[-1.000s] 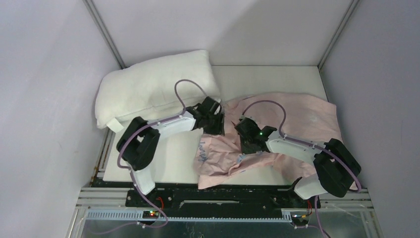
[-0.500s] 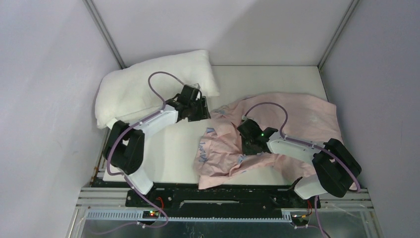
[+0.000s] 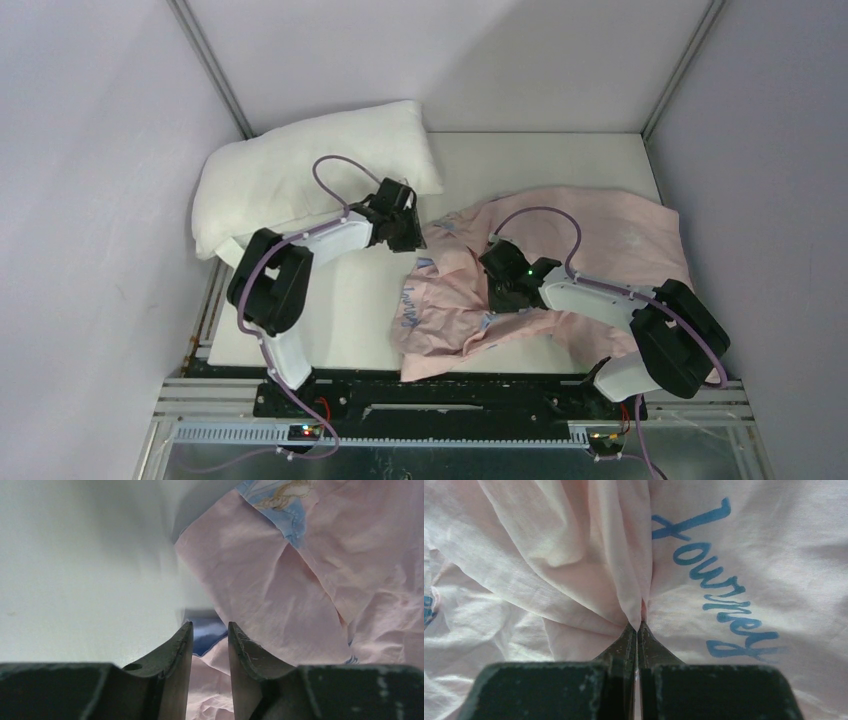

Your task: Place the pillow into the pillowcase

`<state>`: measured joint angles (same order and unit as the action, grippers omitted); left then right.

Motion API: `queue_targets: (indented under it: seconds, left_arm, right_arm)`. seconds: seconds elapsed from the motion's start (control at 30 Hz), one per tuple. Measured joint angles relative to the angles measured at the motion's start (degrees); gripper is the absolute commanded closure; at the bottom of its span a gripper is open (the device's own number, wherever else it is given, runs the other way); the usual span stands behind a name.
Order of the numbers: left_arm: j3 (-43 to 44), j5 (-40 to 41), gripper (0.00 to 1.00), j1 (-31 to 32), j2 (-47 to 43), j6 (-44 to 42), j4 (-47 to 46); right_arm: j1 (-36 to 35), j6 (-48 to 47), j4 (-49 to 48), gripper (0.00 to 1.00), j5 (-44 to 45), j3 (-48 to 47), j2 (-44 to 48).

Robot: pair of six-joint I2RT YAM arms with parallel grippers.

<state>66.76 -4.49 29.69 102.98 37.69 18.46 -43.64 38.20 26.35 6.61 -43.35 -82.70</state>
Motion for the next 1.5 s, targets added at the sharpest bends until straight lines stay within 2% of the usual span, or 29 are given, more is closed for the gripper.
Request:
queue_targets:
  seconds: [0.07, 0.27, 0.37, 0.67, 0.73, 0.87, 0.9, 1.03, 1.23, 1.27, 1.3, 1.43, 1.47, 1.5]
  left_arm:
    - [0.00, 0.24, 0.57, 0.33, 0.02, 0.00, -0.17]
    - [-0.04, 0.90, 0.54, 1.46, 0.57, 0.02, -1.51]
    - [-0.17, 1.16, 0.47, 1.60, 0.63, 0.11, -3.61]
    - [-0.15, 0.13, 0.48, 1.60, 3.41, 2.43, -7.93]
    - [-0.13, -0.28, 0.54, 1.70, 5.18, 2.91, -7.98]
    - [1.55, -0.90, 0.92, 1.92, 6.97, 3.98, -8.24]
    - [2.08, -0.79, 0.98, 2.03, 7.17, 4.00, -8.07]
    - [4.42, 0.90, 1.00, 2.29, 7.10, 3.50, -5.29]
    - [14.80, 10.43, 1.00, 3.17, 3.78, -0.92, 5.33]
    - [17.38, 11.72, 0.98, 3.39, 3.23, -1.92, 6.58]
    - [19.71, 12.48, 0.92, 3.65, 2.91, -2.86, 7.41]
    - [30.93, 12.74, 0.46, 5.68, 4.39, -7.17, 11.34]
    - [32.98, 12.35, 0.39, 6.23, 5.27, -8.02, 11.47]
    - [33.83, 11.76, 0.35, 6.56, 5.90, -8.41, 11.19]
  right_arm:
    - [0.00, 0.00, -0.28, 1.00, -0.20, 0.20, 0.00]
    - [0.00, 0.00, -0.94, 1.00, -0.44, 0.42, 0.00]
    - [0.00, 0.00, -1.16, 1.00, -0.44, 0.42, 0.00]
    - [0.00, -0.04, -1.70, 1.00, -0.87, 0.50, -0.02]
    - [-0.02, -0.04, -1.75, 1.00, -0.87, 0.50, -0.04]
    - [-0.13, -0.11, -1.95, 1.00, -0.90, 0.50, -0.33]
    - [-0.13, -0.15, -1.99, 1.00, -0.90, 0.50, -0.42]
    - [-0.20, -0.26, -2.05, 1.00, -0.92, 0.50, -0.46]
    - [-1.38, -1.40, -2.86, 1.00, -2.14, 0.52, -0.46]
    - [-1.66, -1.62, -3.17, 1.00, -2.47, 0.52, -0.48]
    - [-1.86, -1.73, -3.48, 1.00, -2.67, 0.52, -0.55]
    - [-2.27, -1.81, -5.88, 1.00, -3.98, 0.52, -1.01]
    - [-2.25, -1.81, -5.97, 1.00, -4.37, 0.52, -1.20]
    - [-2.21, -1.81, -6.01, 1.00, -4.81, 0.52, -1.49]
